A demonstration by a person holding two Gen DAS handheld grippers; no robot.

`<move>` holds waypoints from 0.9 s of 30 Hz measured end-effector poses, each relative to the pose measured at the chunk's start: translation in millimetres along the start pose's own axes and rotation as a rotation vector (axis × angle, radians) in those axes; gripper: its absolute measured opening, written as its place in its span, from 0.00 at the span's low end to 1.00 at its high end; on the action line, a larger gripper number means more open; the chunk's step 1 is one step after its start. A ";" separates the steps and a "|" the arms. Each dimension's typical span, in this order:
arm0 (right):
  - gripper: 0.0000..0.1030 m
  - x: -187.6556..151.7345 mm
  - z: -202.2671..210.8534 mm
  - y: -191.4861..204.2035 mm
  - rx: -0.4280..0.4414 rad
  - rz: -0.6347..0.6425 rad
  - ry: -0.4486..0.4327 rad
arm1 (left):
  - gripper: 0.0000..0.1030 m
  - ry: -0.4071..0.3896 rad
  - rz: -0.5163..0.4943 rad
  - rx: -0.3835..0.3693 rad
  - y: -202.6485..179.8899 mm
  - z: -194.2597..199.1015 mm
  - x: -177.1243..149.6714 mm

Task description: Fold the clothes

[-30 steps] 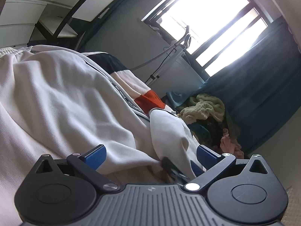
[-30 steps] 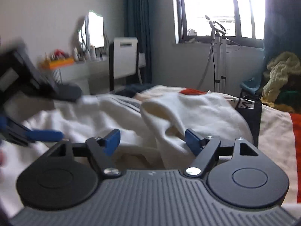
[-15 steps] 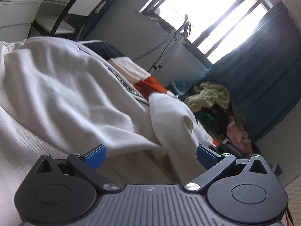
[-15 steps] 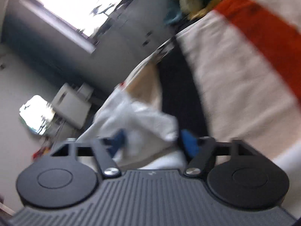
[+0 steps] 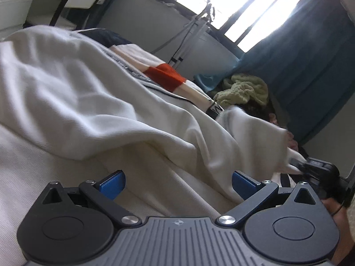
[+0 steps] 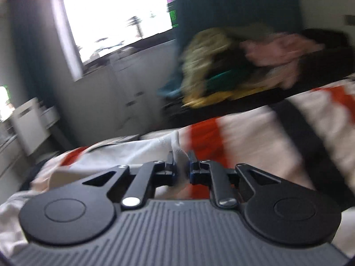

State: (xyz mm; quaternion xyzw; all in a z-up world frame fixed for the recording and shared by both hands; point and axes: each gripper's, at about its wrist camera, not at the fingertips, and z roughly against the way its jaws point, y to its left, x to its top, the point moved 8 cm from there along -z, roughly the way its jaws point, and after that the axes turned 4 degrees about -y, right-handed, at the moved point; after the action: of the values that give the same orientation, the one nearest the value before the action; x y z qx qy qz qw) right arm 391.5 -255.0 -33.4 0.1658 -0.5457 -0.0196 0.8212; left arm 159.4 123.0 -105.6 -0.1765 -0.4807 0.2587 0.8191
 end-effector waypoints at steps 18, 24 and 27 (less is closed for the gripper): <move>0.48 -31.8 39.2 -199.0 -0.232 -0.341 -0.066 | 1.00 -0.001 -0.082 -0.015 -24.4 -26.1 -24.4; 0.67 -32.7 57.3 -226.6 -0.223 -0.539 -0.100 | 0.97 -0.025 0.046 -0.025 -8.6 -31.3 -8.9; 0.67 -42.7 48.0 -230.2 -0.184 -0.590 -0.053 | 0.97 -0.047 0.084 -0.010 -0.2 -30.9 -0.9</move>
State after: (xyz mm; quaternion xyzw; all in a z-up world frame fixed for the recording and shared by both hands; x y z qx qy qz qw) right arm 365.1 -475.2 -122.3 0.2416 -0.4910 -0.3107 0.7772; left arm 186.2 121.0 -120.8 -0.1945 -0.4934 0.2947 0.7949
